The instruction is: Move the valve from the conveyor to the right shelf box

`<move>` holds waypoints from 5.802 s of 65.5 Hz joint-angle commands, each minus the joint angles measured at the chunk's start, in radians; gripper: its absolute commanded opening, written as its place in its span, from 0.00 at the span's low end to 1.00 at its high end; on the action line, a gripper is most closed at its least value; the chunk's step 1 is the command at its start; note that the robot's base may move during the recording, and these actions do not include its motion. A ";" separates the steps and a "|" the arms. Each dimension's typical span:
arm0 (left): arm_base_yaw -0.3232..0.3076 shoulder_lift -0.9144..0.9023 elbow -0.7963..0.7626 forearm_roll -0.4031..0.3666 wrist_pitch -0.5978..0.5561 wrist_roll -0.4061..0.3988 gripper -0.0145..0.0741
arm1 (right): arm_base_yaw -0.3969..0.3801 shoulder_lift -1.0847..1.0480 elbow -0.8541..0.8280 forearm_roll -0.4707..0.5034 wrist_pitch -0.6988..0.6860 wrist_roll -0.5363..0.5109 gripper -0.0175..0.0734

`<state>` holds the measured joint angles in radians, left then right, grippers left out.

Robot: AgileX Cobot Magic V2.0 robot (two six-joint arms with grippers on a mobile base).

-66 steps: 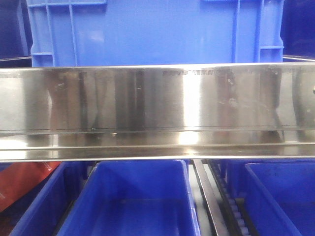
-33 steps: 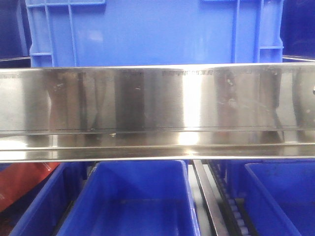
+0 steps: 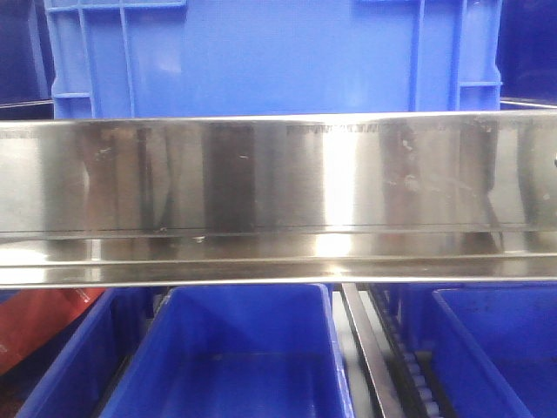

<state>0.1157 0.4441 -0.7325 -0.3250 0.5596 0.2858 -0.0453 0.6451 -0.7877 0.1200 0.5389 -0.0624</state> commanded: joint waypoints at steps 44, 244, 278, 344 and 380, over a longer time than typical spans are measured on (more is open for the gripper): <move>-0.413 0.766 -0.730 -0.014 0.002 -0.004 0.04 | 0.284 0.513 -0.596 -0.001 -0.130 -0.007 0.01; -0.556 0.369 -0.050 0.306 -0.488 -0.395 0.04 | 0.368 0.308 -0.116 -0.016 -0.497 -0.007 0.01; -0.556 -0.078 0.162 0.335 -0.494 -0.395 0.04 | 0.368 -0.142 0.173 -0.016 -0.506 -0.007 0.01; -0.556 -0.098 0.162 0.335 -0.495 -0.395 0.04 | -0.022 -0.524 0.759 -0.042 -0.623 -0.007 0.01; -0.556 -0.098 0.162 0.335 -0.495 -0.395 0.04 | -0.024 -0.645 0.788 -0.042 -0.637 -0.007 0.01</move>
<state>-0.4431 0.3525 -0.5714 0.0053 0.0842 -0.1103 -0.0650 0.0069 -0.0021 0.0845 -0.0611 -0.0624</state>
